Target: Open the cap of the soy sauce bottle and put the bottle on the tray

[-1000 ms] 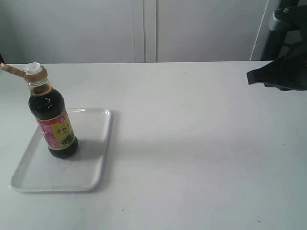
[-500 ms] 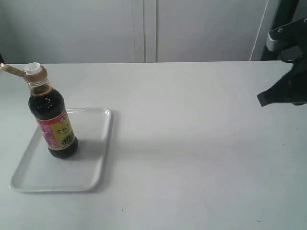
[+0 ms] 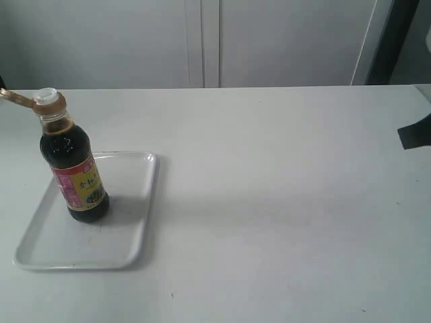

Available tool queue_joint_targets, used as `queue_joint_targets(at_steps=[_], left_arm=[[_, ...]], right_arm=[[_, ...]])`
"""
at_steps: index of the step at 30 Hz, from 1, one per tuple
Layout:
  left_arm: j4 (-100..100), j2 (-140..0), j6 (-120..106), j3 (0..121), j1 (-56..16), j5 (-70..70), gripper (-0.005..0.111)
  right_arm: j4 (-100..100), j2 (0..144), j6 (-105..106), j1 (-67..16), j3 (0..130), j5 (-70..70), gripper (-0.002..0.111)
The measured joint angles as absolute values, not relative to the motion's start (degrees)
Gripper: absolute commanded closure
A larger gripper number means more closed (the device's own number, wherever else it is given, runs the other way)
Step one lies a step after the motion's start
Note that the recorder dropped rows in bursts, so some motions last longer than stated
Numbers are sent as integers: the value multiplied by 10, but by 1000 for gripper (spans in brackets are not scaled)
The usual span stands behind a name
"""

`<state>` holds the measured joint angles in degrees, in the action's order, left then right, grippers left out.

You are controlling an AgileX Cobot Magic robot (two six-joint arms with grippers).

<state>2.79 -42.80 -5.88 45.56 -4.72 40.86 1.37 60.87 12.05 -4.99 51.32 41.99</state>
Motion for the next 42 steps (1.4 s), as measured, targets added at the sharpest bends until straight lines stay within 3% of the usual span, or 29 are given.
queue_joint_targets(at_steps=[20,42], left_arm=[[57,-215,-62,326,-47,319,107],[120,-44,-63,218,-47,226,107]], right_arm=[[60,336,105,-50,337,195,108],[91,132,105,-50,181,109,108]])
